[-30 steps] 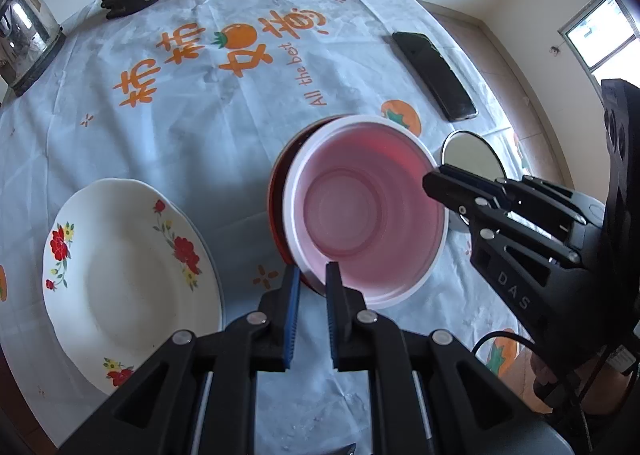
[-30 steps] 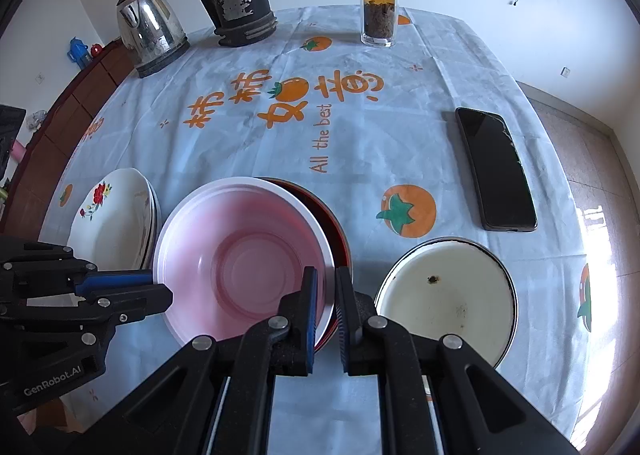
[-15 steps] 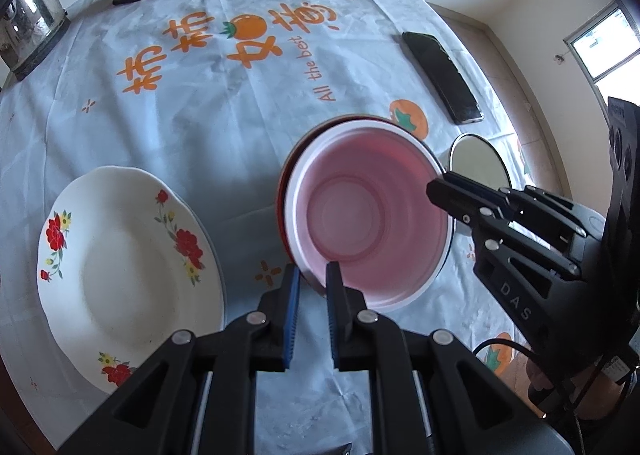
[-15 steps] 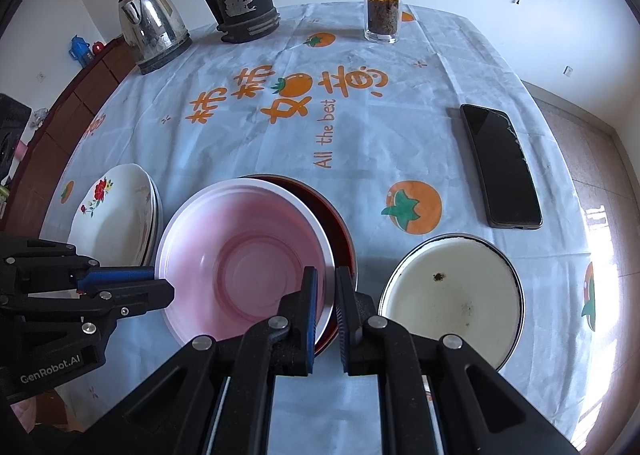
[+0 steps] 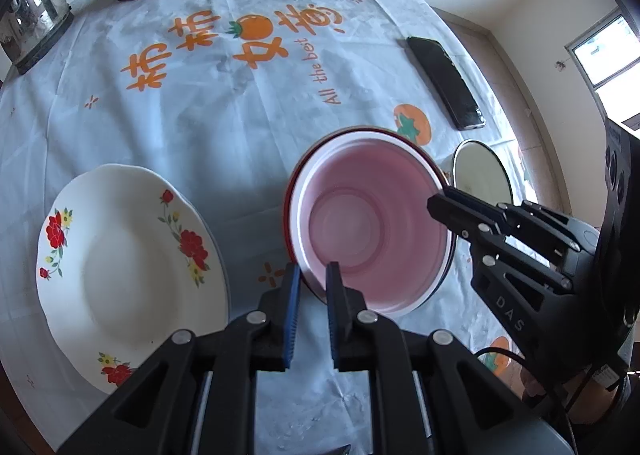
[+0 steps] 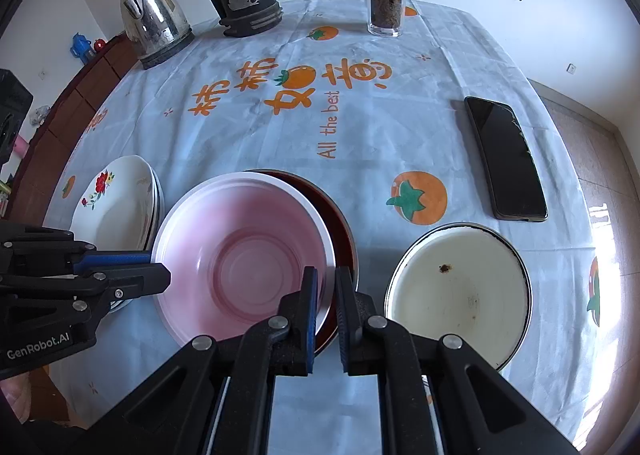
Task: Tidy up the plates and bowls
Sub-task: 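Open both grippers to release the pink bowl and pull back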
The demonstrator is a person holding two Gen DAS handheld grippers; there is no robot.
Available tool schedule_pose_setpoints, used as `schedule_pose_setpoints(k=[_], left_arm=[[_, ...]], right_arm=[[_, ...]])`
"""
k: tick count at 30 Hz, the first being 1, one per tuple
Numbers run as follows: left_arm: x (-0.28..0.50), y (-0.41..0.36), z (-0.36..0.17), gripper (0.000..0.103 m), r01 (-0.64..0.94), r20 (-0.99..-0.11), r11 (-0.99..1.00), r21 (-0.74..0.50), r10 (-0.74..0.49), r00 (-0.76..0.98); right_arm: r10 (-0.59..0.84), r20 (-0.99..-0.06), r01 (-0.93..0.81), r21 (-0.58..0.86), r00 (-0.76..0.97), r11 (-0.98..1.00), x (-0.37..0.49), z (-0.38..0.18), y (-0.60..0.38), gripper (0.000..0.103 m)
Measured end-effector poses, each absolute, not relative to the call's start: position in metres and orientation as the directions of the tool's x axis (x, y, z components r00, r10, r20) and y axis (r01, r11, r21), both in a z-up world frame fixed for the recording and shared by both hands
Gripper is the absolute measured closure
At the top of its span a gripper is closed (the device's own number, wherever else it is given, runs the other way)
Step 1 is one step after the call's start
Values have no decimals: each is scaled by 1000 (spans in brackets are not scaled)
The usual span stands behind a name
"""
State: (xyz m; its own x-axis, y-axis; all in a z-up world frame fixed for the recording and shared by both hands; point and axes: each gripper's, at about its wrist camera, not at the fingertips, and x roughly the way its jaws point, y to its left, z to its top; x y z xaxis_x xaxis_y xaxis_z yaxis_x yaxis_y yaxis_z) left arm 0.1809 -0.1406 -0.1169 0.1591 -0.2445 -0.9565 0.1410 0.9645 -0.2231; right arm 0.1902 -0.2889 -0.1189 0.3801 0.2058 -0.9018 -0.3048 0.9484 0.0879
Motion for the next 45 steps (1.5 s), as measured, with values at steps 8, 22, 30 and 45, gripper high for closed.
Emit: schedule_pose_setpoints(k=[8,22,30,45], left_arm=[[182,-142,-118,93,152,-958,967,-203,-229,174],[182,-143,-120,87,148,-957,968,-202,-227,180],[181,-138,-121,70,124,-957,970,-207,-227,181],[179,-125,-109,51,85,-950,975,-206,-221,223]], right_arm=[[204,-898,-298,87,390,951,189,-120,-290,93],[199,-887,-293,76,417,953,189,-117,-289,93],[189,-887,-288,68,421,955,188,-117,-291,93],[169,-893,-298,41,417,954,185,-117,-285,86]])
